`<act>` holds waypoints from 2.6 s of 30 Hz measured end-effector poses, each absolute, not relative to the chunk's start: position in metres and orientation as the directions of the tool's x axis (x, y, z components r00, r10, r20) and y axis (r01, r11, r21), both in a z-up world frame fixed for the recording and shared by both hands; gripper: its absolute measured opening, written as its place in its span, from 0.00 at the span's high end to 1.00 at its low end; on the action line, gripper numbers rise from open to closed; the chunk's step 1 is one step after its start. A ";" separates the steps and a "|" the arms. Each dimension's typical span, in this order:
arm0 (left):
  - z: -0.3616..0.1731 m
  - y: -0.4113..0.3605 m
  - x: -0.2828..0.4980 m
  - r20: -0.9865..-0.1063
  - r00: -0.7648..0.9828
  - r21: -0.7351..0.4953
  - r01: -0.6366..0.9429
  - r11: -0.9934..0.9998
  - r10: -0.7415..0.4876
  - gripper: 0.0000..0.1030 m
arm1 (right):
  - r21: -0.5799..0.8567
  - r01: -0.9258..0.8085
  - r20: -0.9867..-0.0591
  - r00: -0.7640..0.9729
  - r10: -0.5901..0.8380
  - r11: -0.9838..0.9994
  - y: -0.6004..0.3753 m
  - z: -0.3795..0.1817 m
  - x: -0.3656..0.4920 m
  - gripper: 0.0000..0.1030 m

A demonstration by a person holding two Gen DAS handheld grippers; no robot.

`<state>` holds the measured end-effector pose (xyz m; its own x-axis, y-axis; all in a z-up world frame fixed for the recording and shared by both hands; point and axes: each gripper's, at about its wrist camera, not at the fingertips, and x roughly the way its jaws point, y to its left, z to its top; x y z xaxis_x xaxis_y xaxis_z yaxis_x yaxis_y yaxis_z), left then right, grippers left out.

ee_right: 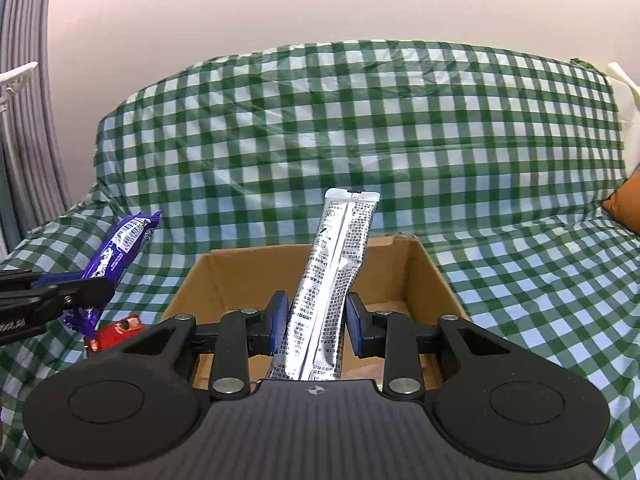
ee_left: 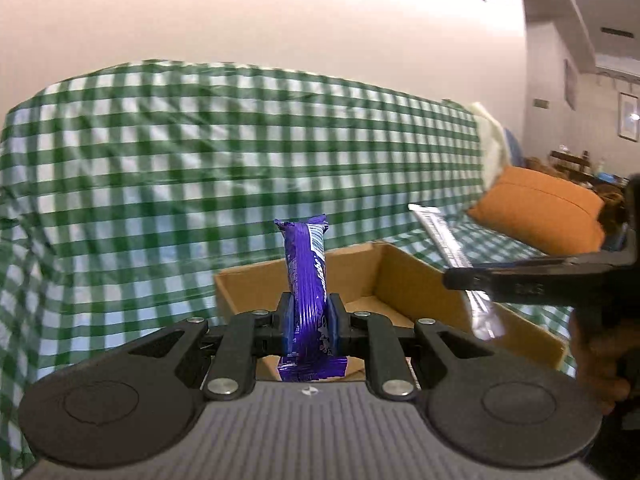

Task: Organize snacks
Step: 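Carry the purple bar with the left gripper while the right carries the silver stick over the box, then open the right gripper to drop the silver stick while the left drops the purple bar into the box, then move both grippers back to the snack pile and grasp a red packet with the right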

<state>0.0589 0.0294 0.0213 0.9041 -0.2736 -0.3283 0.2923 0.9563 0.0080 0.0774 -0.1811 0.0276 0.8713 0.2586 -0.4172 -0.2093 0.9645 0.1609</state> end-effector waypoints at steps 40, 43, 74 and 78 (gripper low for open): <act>0.014 0.010 0.053 -0.315 0.854 0.015 0.442 0.897 -0.415 0.82 | 0.128 -0.158 -0.396 0.897 0.197 0.979 -0.184 0.030 0.088 0.68; 0.014 0.010 0.054 -0.313 0.853 0.013 0.444 0.896 -0.418 0.82 | 0.121 -0.163 -0.388 0.900 0.198 0.979 -0.184 0.031 0.088 0.68; 0.019 0.020 0.056 -0.319 0.854 -0.027 0.426 0.904 -0.411 0.72 | 0.090 -0.193 -0.315 0.925 0.211 0.977 -0.194 0.040 0.080 0.40; 0.021 0.028 0.051 -0.326 0.863 -0.012 0.404 0.915 -0.385 0.72 | 0.086 -0.203 -0.316 0.923 0.220 0.975 -0.192 0.040 0.083 0.40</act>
